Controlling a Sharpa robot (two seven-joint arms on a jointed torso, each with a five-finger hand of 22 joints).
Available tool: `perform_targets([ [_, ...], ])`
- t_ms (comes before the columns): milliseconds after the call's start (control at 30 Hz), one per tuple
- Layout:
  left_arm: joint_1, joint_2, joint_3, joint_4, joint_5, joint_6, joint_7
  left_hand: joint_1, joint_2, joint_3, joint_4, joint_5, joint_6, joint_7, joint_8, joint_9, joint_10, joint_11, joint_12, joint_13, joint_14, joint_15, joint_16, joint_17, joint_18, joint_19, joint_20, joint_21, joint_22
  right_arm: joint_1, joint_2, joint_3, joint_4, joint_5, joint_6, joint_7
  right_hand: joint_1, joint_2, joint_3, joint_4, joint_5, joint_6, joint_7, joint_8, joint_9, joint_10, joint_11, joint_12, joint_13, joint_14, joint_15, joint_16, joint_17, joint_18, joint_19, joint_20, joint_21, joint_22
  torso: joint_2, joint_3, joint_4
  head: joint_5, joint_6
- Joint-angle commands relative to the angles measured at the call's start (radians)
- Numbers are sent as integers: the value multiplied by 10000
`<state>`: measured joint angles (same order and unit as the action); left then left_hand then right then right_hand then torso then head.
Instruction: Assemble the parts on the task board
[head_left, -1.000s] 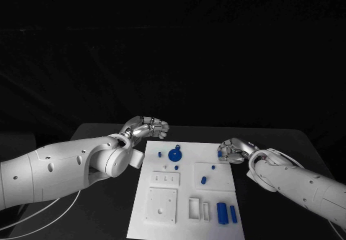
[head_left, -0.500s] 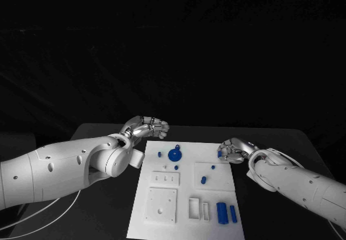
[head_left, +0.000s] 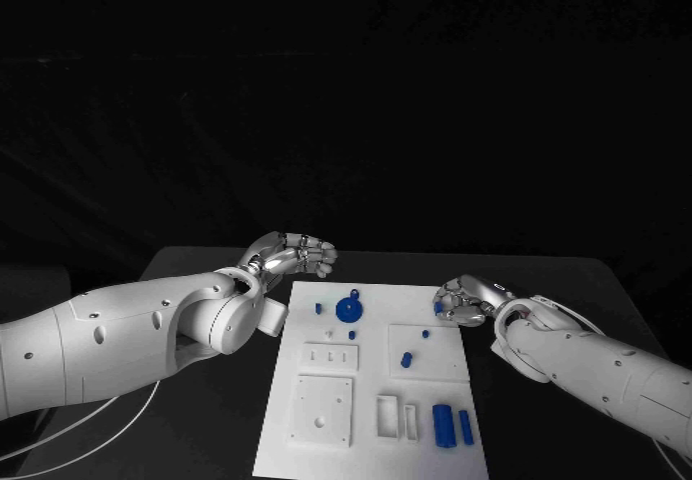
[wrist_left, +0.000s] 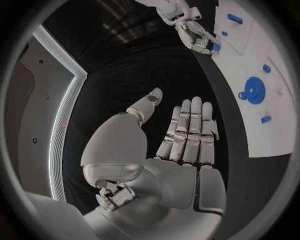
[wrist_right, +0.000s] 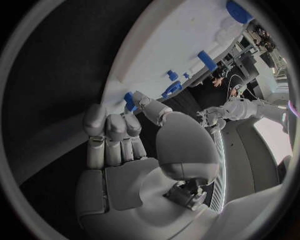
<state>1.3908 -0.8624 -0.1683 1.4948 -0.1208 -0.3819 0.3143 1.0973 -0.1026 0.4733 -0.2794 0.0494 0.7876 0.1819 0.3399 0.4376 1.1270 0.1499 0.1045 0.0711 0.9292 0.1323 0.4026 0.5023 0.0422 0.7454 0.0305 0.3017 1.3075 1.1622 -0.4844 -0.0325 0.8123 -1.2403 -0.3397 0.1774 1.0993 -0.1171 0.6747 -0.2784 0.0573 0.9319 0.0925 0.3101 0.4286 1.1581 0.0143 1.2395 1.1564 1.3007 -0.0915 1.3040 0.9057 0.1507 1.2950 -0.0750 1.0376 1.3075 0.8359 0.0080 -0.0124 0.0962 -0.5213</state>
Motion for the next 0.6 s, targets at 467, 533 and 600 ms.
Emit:
perform_targets([
  [467, 11, -1, 10, 41, -77, 170, 34, -44, -3, 16, -4, 27, -12, 50, -15, -15, -38, 3, -64, 0, -68, -5, -65, 1, 110, -41, 4, -26, 207, -6, 3, -1, 170, -478, -476, -311, -229, 89, 345, 36, -70, 882, 77, 318, 192, 169, -253, 136, 123, -4, -269, -72, 53, 1111, -9, -55, 75, 153, 3, 2, 0, 5, -5],
  [533, 11, 5, 10, 38, -111, 180, 15, -71, 4, 9, 15, 27, 9, 43, -3, -13, -12, -6, -57, 6, -49, -9, -60, 8, 112, -32, 3, -20, 210, -6, 0, -1, 218, -525, -534, -344, -257, 80, 351, 43, -70, 924, 58, 342, 212, 198, -271, 154, 144, -2, -285, -72, 58, 1111, -1, -58, 81, 153, 1, 9, -4, 7, -1],
  [600, 11, 9, 10, 33, -175, 213, -32, -118, 10, -3, 41, 27, 39, 31, 13, -12, 36, -26, -42, 16, -2, -25, -40, 23, 117, -14, -5, -9, 212, -6, -11, -1, 277, -590, -628, -420, -278, 73, 354, 45, -69, 953, 43, 360, 228, 222, -286, 169, 163, 1, -300, -71, 63, 1111, 8, -63, 86, 152, 2, 10, 0, 3, 4],
])
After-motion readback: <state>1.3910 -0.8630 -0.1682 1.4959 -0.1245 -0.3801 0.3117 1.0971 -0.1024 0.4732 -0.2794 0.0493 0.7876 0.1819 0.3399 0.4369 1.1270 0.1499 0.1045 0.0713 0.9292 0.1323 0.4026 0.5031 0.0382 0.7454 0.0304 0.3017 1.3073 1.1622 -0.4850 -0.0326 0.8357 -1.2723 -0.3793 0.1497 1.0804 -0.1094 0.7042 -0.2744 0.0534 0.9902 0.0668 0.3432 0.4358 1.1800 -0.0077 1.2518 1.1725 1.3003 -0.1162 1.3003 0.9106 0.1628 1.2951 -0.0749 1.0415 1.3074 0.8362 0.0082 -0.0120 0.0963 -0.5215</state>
